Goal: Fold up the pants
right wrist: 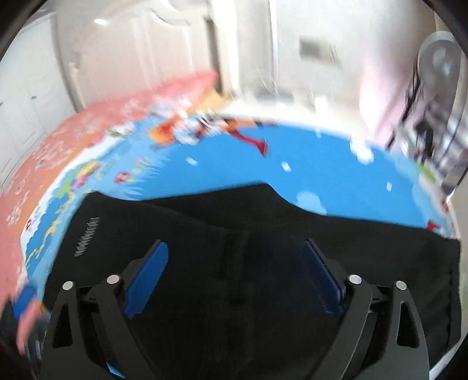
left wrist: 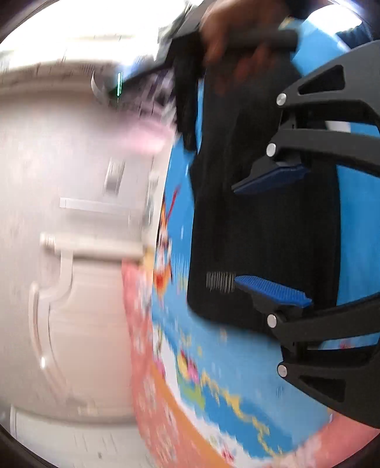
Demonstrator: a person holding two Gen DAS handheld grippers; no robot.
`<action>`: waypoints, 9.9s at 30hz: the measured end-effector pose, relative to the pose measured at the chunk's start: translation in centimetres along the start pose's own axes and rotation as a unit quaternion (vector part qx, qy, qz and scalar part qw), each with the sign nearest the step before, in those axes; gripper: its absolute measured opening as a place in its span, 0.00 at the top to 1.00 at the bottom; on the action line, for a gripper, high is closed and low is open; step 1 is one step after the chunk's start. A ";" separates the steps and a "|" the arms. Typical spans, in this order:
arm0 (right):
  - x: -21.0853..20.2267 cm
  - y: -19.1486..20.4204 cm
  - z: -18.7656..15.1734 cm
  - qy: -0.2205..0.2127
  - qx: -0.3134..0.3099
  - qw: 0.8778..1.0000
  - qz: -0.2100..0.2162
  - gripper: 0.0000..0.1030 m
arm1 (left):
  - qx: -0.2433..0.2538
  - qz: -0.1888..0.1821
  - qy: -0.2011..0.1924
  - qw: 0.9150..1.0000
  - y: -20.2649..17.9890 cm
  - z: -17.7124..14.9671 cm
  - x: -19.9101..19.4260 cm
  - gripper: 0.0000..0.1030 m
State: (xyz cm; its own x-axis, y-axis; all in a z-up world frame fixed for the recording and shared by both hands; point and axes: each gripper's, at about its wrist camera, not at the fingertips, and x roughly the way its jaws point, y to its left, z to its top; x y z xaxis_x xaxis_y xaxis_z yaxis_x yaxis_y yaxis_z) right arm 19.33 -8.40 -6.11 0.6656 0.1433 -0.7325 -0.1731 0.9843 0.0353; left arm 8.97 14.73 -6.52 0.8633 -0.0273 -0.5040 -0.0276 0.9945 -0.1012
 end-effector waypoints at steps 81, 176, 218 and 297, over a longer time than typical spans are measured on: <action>8.0 5.8 -2.5 0.056 -0.059 0.992 -0.101 0.05 | -0.158 -0.087 0.134 0.974 6.9 -6.3 3.2 0.37; -3.9 -24.7 0.8 0.098 0.156 0.951 0.248 0.69 | 0.396 -0.100 -0.017 0.913 -41.0 -0.1 -2.0 0.73; -4.3 -31.6 -0.4 0.116 0.137 0.968 0.174 0.76 | 0.563 -0.019 -0.128 0.816 -45.0 -9.6 2.1 0.77; -5.1 -20.9 -11.5 -0.012 -0.005 0.971 -0.238 0.04 | 0.221 -0.151 0.036 0.963 -22.9 4.2 8.0 0.42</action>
State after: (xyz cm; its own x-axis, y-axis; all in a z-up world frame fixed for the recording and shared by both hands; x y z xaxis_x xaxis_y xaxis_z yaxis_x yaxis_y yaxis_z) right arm 11.25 -30.86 -10.95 0.6888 -0.3245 -0.6483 0.1511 0.9389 -0.3093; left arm 18.59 -7.81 -4.66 0.7606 -0.3132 -0.5687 0.4507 0.8852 0.1153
